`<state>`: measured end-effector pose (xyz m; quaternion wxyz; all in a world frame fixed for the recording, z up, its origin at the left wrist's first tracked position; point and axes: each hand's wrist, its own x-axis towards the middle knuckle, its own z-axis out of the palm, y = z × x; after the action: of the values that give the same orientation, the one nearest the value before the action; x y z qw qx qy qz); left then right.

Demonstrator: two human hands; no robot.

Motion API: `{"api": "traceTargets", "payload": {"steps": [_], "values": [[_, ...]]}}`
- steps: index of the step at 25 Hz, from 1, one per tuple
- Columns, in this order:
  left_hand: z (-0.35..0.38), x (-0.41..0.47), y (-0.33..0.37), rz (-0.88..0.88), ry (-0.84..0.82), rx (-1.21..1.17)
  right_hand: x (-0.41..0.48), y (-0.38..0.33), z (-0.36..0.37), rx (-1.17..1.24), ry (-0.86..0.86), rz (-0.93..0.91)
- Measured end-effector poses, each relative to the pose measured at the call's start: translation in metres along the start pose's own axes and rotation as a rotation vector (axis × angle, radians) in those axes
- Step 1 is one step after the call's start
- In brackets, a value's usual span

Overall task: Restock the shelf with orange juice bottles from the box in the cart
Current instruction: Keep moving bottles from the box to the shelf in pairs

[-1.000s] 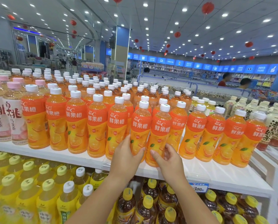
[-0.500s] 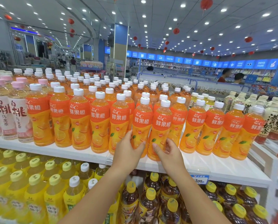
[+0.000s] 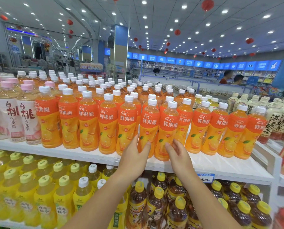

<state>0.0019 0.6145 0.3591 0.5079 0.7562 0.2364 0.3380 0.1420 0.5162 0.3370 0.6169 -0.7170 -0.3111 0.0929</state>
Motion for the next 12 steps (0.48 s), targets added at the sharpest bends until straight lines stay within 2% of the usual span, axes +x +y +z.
{"api": "traceTargets", "payload": {"steps": [12], "values": [[0.015,-0.042,-0.010,0.022,-0.223,-0.008,-0.072,-0.011,-0.022,-0.102,0.154,0.086]]}}
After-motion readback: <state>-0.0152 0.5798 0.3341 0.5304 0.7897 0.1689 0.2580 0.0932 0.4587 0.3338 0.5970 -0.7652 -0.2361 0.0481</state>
